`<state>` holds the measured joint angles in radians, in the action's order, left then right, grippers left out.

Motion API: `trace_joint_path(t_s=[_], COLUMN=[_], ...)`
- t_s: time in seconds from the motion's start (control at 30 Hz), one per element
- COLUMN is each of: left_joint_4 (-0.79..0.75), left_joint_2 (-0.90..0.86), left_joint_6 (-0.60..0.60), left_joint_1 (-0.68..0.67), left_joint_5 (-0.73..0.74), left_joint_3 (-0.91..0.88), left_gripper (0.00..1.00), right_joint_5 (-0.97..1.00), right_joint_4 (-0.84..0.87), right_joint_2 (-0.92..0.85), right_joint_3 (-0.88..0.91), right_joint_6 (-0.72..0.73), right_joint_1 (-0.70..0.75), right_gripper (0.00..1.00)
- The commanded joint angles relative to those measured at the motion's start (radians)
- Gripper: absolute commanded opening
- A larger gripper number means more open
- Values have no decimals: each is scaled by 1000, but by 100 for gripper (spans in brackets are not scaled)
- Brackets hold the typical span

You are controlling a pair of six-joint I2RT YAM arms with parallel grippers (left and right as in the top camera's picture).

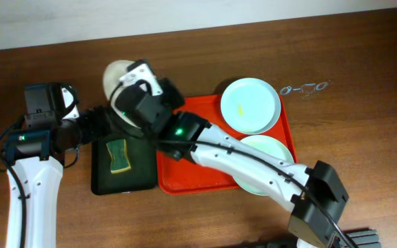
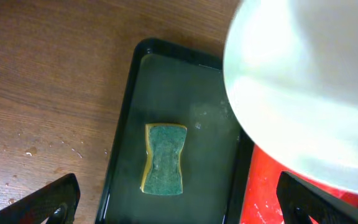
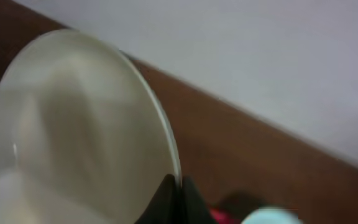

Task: Clean dirty plates on tray and stack at the side
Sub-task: 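Lift the white plate off the red tray with right gripper, then place the white plate on the table at the right side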

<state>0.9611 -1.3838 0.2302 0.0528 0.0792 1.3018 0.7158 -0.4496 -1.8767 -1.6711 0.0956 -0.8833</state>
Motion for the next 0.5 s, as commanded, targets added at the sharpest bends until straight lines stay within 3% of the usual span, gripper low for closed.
trace_joint_path(t_s=[0.0,0.17,0.33,0.47], left_joint_4=[1,1,1,1], left_joint_2=[9,9,9,9], left_joint_6=[4,4,4,4], left_joint_1=[4,4,4,4], left_joint_5=[11,11,11,11], left_joint_3=[8,8,8,8], left_gripper=[99,99,99,99], right_joint_5=[-258,-700,-1175,-1246], right_joint_4=[-70,-167,-290,-474], right_joint_2=[11,14,90,110], right_joint_3=[-16,-16,-16,-16], right_joint_6=[274,412,410,356], right_joint_1=[82,270,617,905], right_gripper=[4,4,4,4])
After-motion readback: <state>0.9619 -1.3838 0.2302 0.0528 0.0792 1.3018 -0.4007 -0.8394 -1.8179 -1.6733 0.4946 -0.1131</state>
